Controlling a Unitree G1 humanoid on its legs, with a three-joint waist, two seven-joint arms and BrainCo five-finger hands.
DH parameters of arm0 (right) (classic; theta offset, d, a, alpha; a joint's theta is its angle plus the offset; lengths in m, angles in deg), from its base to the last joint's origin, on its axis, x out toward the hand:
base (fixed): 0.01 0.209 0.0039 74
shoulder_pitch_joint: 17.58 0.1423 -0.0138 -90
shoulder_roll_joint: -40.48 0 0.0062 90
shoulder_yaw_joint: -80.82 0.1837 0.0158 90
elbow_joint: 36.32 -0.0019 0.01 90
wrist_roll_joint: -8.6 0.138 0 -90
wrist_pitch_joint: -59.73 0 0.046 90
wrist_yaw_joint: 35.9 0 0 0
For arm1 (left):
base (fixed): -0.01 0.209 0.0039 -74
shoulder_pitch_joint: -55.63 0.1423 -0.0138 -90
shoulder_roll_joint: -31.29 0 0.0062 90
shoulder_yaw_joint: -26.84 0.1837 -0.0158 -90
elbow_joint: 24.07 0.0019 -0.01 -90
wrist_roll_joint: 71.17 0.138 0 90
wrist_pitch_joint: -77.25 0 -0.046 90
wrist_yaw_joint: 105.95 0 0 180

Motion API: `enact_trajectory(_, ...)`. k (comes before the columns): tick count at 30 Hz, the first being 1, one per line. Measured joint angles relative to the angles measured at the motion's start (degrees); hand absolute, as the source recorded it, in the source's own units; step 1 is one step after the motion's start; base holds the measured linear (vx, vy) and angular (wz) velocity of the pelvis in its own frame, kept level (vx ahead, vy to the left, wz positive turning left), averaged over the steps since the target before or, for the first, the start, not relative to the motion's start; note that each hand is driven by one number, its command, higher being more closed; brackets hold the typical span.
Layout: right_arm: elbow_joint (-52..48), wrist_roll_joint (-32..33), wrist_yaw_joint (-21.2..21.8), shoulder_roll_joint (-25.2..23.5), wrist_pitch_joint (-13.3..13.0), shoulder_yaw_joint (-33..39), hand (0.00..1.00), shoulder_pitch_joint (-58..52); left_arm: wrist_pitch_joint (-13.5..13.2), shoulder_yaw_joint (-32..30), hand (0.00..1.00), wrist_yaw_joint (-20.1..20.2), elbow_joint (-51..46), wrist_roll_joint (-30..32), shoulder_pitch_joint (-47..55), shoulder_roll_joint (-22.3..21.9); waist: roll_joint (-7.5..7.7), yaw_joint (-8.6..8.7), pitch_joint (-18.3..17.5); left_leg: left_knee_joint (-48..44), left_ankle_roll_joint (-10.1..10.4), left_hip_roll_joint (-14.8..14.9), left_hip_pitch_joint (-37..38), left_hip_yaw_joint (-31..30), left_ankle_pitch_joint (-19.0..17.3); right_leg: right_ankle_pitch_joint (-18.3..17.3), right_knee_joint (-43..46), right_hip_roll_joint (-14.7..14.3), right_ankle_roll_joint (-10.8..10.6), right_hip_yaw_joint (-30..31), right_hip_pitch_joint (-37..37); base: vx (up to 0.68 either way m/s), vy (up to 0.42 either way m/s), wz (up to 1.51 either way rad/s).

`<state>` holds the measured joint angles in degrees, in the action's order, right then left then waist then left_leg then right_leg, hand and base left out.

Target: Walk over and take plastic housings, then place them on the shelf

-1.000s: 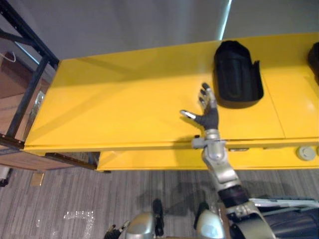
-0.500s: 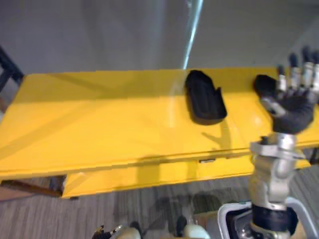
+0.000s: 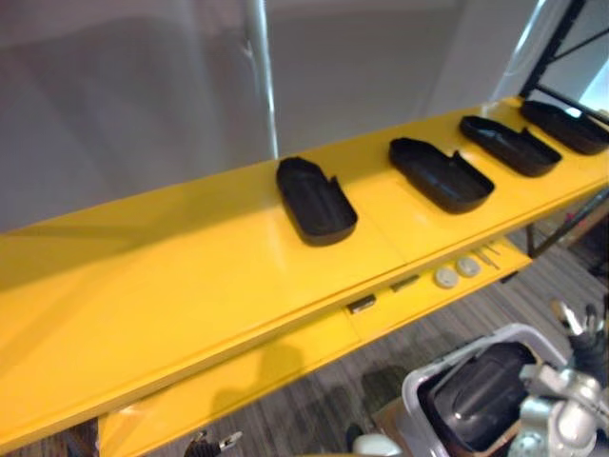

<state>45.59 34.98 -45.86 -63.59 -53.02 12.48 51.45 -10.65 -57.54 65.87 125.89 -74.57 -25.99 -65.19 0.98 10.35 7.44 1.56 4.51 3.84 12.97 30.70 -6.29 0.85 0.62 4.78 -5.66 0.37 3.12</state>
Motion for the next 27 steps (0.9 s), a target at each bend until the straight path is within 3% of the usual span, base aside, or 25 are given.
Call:
enact_trajectory(9, 3.7, -1.7, -1.2, 0.4, 0.6, -7.3, 0.0, 1.8, 1.8, 5.9, 0.0, 0.2, 0.4, 0.0, -1.9, 0.9, -0.76, -0.24, -0.4, 1.0, 0.1, -0.2, -0.2, 0.9, 0.1, 1.3, -2.4, -0.1, -0.1, 0.5, -0.1, -0.03, -0.025, -0.04)
enact_trajectory(14, 4.2, -2.0, -3.3, 0.5, 1.2, -9.2, 0.0, 2.6, 2.1, 6.9, 0.0, 0.3, 0.4, 1.0, -2.6, 1.3, -0.42, -0.33, -0.2, 1.8, 0.2, -0.3, -0.1, 1.2, 0.1, 1.3, -3.0, -0.4, -0.2, 0.6, -0.3, 0.0, -0.003, -0.03)
enact_trajectory(18, 4.2, -2.5, -6.5, 0.4, 1.2, -11.9, 0.0, 3.0, 2.0, 6.9, 0.0, -0.9, 0.6, 2.2, -2.5, 1.3, -0.29, -0.38, -0.2, 1.7, 1.4, 0.3, 0.8, 4.9, -0.8, 1.8, -2.9, -1.7, -0.3, 3.8, -1.5, -0.02, -0.022, -0.47)
enact_trajectory(20, 4.2, -2.5, -7.7, 0.5, 1.3, -12.2, 0.0, 2.2, 2.0, 6.9, 0.0, -2.2, 1.8, 4.5, -2.4, 1.2, -0.19, -0.17, -0.1, -1.0, 2.4, 1.6, 2.0, 8.4, -2.9, 1.9, -2.6, -3.1, -0.2, 6.6, -1.3, -0.03, -0.06, -0.78)
enact_trajectory(24, 3.9, -2.3, -7.1, 0.5, 1.3, -12.1, 0.0, -0.9, 2.1, 6.9, 0.0, -1.7, 2.1, 8.8, -2.1, 1.2, -0.32, 1.69, -0.1, -4.0, 2.9, 2.8, 3.0, 11.5, -4.6, 2.0, -2.1, -4.0, -0.2, 9.0, -1.3, -0.05, -0.065, -0.52)
enact_trajectory(26, 3.9, -0.7, -4.5, 0.8, 1.3, -12.1, 0.0, -3.0, 1.8, 7.0, 0.0, -1.7, 2.1, 7.7, -2.1, 1.0, -0.57, 3.13, 0.0, -6.0, 3.1, 3.4, 2.9, 12.5, -5.9, 1.9, -2.0, -4.3, -0.1, 10.0, -1.6, -0.1, -0.043, -0.36)
enact_trajectory(27, 3.9, 0.9, -1.9, 0.9, 1.3, -12.1, 0.0, -3.9, 1.0, 7.1, 0.0, -2.0, 2.0, 4.3, -2.2, 0.8, -0.73, 3.09, 0.0, -10.3, 2.4, 4.8, 1.6, 11.8, -7.8, 1.3, -1.0, -4.8, 0.5, 11.1, -2.5, -0.1, -0.044, -0.36)
